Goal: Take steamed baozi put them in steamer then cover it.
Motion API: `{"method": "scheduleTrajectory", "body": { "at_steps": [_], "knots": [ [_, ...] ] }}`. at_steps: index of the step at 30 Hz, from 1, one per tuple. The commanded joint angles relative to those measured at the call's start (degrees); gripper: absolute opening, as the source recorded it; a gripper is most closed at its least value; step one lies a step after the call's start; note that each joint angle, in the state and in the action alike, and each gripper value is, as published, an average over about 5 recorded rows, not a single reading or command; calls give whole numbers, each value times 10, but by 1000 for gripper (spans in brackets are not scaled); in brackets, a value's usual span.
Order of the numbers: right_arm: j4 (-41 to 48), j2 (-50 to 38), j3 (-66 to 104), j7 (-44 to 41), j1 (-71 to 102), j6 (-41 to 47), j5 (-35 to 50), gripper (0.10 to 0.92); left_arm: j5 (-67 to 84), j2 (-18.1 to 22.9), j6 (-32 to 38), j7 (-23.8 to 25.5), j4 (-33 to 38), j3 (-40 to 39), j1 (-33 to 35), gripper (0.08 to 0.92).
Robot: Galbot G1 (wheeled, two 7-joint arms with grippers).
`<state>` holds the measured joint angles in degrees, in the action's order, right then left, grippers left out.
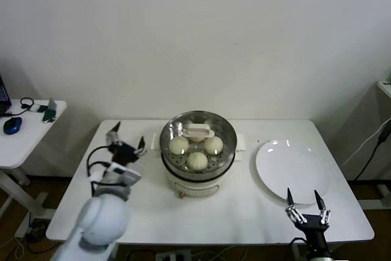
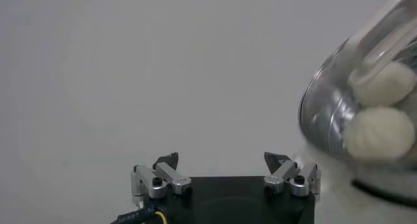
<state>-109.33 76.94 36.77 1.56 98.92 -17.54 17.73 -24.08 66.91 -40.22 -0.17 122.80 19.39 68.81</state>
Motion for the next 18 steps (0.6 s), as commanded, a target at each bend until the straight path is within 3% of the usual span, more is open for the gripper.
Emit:
{"method": "scheduleTrajectory", "body": {
  "at_steps": [1, 8, 18],
  "knots": [
    [-4, -6, -7, 0, -12, 12, -9, 823, 439, 23, 422, -44, -45, 242, 215, 823],
    [19, -12, -7, -9, -20, 7, -12, 823, 445, 37, 504, -36, -124, 207, 230, 823],
    [48, -12, -9, -18, -21, -4, -16, 823, 428, 51, 542, -38, -200, 182, 221, 823]
  ]
}}
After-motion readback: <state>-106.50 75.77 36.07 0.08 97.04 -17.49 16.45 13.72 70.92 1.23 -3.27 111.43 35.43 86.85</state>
